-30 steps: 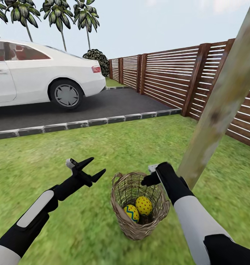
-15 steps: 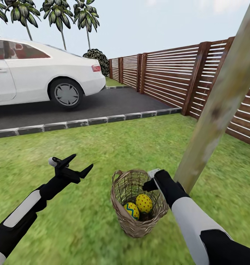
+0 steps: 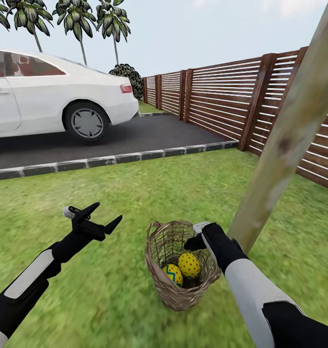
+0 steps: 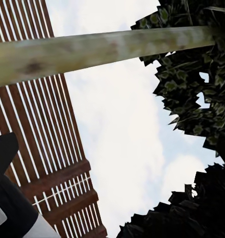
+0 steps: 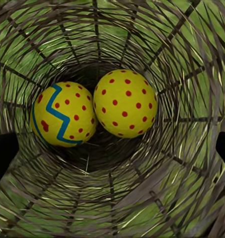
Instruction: Take the three Easter eggs out of the wicker basket on the lawn in the garden, then place them on the lawn next to a single tree (choose any tree) so that all three eggs are next to the same tree and none are left in the basket.
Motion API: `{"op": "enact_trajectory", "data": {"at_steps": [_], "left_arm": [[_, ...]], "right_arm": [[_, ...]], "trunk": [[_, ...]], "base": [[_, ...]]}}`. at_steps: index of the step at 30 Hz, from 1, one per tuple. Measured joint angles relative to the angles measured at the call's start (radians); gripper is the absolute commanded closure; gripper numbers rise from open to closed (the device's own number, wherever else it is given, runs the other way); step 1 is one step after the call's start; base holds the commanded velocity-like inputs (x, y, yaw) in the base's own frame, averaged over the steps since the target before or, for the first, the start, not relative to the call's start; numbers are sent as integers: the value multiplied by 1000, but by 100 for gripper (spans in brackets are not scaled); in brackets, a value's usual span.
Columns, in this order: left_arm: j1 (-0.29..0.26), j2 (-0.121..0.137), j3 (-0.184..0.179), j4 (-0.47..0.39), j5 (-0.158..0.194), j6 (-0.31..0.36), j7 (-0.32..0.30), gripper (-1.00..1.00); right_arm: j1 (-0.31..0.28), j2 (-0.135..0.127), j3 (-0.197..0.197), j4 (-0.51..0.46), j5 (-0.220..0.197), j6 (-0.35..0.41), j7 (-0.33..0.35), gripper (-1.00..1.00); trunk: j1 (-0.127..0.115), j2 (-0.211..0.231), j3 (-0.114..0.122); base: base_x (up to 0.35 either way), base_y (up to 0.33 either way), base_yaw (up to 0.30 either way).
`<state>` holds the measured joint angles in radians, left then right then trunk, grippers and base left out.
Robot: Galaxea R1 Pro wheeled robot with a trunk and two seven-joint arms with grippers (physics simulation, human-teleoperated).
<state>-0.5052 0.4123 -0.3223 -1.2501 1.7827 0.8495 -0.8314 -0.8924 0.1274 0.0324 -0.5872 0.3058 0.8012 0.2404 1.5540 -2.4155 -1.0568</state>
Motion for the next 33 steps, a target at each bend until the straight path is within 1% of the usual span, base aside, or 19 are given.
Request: {"op": "enact_trajectory", "data": {"at_steps": [7,16,24,33], "left_arm": [[0,0,0,2,1,0,0,-100],[0,-1,0,0,-1,-1,0,-100],[0,-1,-2,-7,0,-1,0,-100],[0,-1,-2,-11,-1,0,0,-100]], "right_arm": [[0,0,0,0,-5,0,0,-100],[1,0,-1,1,-6,1,-2,-100],[2,0,0,3,-11,8,-3,-100],[2,0,0,4,-11,9,-4,-100]], "trunk": [[0,0,0],[0,0,0],[0,0,0],[35,-63,-28]], "base": [[80,5,0],[294,9,0],[33,0,0],[0,0,0]]}}
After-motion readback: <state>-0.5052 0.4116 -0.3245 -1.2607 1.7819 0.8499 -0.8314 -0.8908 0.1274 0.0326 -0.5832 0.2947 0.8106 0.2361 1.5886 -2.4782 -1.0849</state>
